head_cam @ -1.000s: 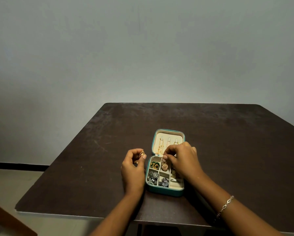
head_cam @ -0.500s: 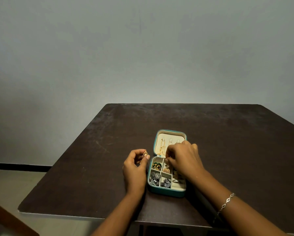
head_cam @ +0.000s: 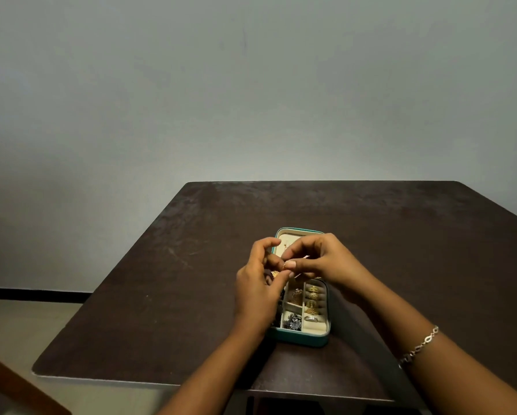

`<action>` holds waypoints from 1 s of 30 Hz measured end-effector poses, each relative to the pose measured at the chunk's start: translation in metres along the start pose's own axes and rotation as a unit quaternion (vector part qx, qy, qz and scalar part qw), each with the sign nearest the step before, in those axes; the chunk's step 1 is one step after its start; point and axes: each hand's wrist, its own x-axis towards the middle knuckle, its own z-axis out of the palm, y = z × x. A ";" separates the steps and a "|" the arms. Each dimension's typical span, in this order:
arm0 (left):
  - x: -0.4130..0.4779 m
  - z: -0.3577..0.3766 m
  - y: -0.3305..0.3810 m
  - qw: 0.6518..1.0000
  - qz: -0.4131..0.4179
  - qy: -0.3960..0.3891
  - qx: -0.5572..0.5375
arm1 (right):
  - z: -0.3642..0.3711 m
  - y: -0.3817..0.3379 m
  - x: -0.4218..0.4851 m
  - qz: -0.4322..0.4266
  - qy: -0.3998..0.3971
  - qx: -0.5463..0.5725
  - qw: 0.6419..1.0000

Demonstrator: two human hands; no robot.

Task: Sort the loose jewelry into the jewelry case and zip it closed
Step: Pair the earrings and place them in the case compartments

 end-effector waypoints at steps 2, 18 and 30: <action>-0.001 0.002 0.001 1.000 -0.002 -0.014 -0.006 | -0.002 0.001 -0.002 0.008 0.013 0.006 1.000; 0.000 0.004 -0.016 0.950 -0.012 -0.168 0.262 | -0.028 0.009 -0.015 0.026 0.043 -0.131 0.990; 0.001 0.010 -0.016 0.957 -0.025 -0.129 0.258 | -0.021 0.014 -0.016 0.005 0.046 -0.163 0.985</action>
